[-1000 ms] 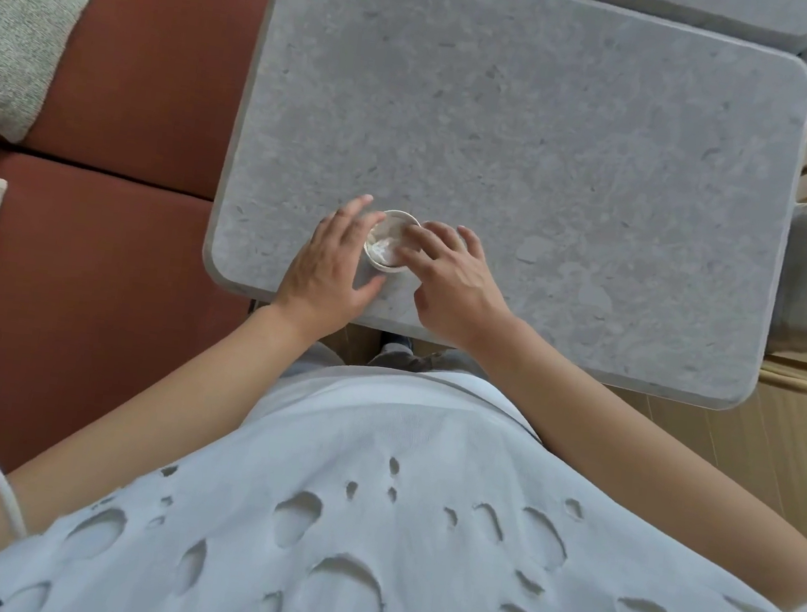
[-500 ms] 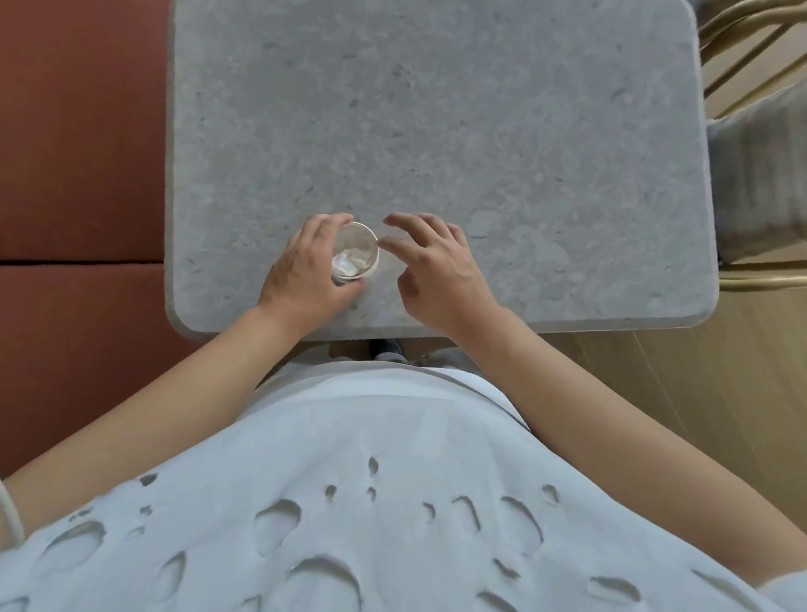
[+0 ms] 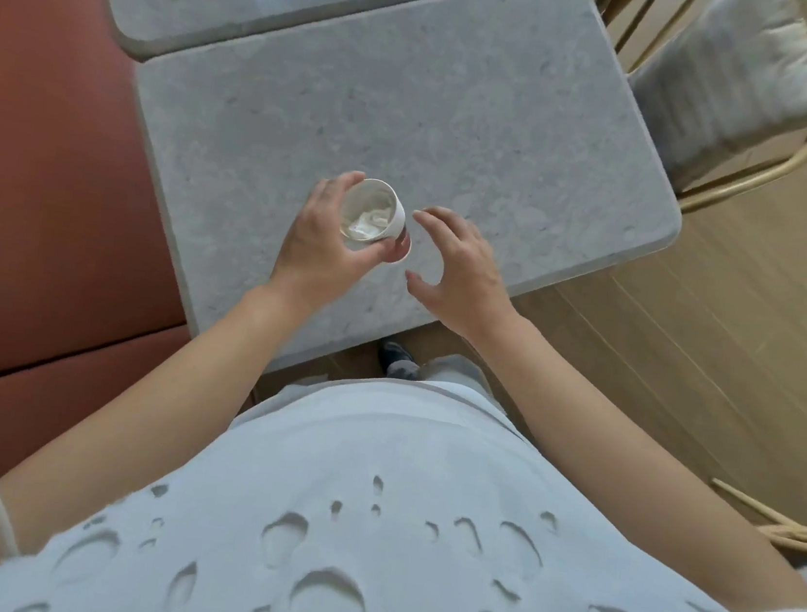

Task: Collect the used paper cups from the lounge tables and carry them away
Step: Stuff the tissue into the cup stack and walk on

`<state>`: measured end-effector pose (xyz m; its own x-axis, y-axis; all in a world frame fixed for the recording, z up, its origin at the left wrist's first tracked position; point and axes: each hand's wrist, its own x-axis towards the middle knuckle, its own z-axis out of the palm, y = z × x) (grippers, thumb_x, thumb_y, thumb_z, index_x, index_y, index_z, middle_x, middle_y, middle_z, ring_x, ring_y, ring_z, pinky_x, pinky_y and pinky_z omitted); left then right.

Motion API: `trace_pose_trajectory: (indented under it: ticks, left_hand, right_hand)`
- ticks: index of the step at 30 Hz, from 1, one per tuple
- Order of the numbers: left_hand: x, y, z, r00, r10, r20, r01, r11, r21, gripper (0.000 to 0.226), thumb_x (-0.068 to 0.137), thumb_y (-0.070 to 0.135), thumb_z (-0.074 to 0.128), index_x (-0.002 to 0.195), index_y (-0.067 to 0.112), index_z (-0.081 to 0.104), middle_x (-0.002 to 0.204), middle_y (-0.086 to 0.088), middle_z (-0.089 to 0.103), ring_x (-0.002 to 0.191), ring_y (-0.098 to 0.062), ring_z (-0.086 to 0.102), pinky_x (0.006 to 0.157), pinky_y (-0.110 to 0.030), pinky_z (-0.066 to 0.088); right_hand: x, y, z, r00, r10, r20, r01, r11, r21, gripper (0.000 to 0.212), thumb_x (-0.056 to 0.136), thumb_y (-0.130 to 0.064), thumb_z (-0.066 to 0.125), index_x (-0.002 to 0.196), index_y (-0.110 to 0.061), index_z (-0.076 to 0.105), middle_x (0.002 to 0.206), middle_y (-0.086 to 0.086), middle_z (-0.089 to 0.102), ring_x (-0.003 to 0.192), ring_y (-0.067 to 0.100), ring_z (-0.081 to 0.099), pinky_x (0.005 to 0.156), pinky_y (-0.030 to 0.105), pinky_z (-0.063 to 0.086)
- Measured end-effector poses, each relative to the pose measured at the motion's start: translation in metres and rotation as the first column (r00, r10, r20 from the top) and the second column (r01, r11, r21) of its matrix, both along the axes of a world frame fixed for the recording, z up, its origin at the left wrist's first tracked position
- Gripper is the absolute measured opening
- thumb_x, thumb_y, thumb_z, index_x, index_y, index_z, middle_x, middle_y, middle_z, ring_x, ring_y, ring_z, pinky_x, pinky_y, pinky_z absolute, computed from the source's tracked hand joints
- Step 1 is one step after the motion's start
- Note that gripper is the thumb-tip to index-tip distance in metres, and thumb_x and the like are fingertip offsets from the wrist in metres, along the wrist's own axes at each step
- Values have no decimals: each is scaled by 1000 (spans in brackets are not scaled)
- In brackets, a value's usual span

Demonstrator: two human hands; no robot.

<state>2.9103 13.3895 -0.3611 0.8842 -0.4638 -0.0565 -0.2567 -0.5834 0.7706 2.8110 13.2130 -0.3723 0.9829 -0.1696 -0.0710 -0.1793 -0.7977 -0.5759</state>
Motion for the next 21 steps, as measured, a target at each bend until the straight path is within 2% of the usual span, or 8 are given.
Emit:
trace_pose_trajectory:
  ticks: [4, 5, 8, 10, 16, 19, 21]
  left_hand:
    - [0, -4, 23, 996, -86, 36, 88, 994, -64, 76, 82, 38, 89, 146, 13, 55, 137, -3, 62, 124, -17, 59, 105, -37, 52]
    - [-1, -6, 28, 994, -107, 36, 110, 991, -81, 75, 83, 37, 89, 145, 13, 56, 137, -2, 63, 124, -17, 60, 104, -34, 53]
    - [-6, -14, 40, 981, -186, 50, 191, 975, -116, 73, 86, 39, 86, 146, 12, 56, 137, -1, 64, 121, -11, 59, 94, -8, 46]
    - [-11, -23, 46, 971, -233, 50, 238, 961, -142, 70, 87, 35, 85, 146, 10, 56, 137, -3, 64, 120, -10, 59, 91, -2, 42]
    - [-25, -68, 57, 920, -391, -2, 384, 904, -189, 63, 91, 25, 80, 147, 10, 55, 137, -4, 65, 123, -14, 62, 92, -11, 48]
    - [-32, -101, 65, 889, -458, -4, 447, 870, -206, 62, 90, 26, 76, 147, 11, 55, 136, -6, 63, 124, -17, 61, 96, -25, 54]
    - [-38, -128, 70, 874, -486, -9, 473, 854, -218, 62, 89, 27, 74, 146, 14, 55, 136, -6, 59, 123, -14, 60, 90, -19, 54]
  right_hand:
    - [-17, 7, 7, 987, -158, 27, 155, 984, 82, 80, 83, -33, 89, 151, -12, 53, 153, 6, 55, 143, 26, 49, 119, 50, 42]
    - [-21, 8, 9, 982, -188, 32, 184, 978, 96, 80, 82, -33, 90, 151, -12, 53, 152, 6, 55, 141, 25, 50, 119, 50, 43]
    - [-35, 8, 14, 958, -284, 47, 278, 955, 106, 79, 83, -35, 90, 150, -12, 54, 150, 4, 57, 139, 22, 52, 117, 50, 45]
    - [-46, 3, 16, 936, -346, 62, 337, 934, 122, 76, 83, -36, 89, 148, -12, 55, 147, 3, 59, 136, 21, 55, 115, 50, 47]
    - [-84, -27, 22, 865, -484, 133, 465, 873, 150, 66, 81, -32, 90, 138, -11, 64, 135, 4, 66, 125, 18, 60, 109, 43, 52]
    - [-100, -50, 26, 832, -535, 147, 513, 842, 164, 64, 81, -30, 91, 136, -9, 65, 134, 7, 67, 126, 21, 61, 110, 46, 52]
    - [-110, -72, 29, 803, -571, 172, 549, 820, 163, 61, 81, -29, 91, 133, -8, 67, 132, 7, 69, 124, 22, 62, 109, 46, 51]
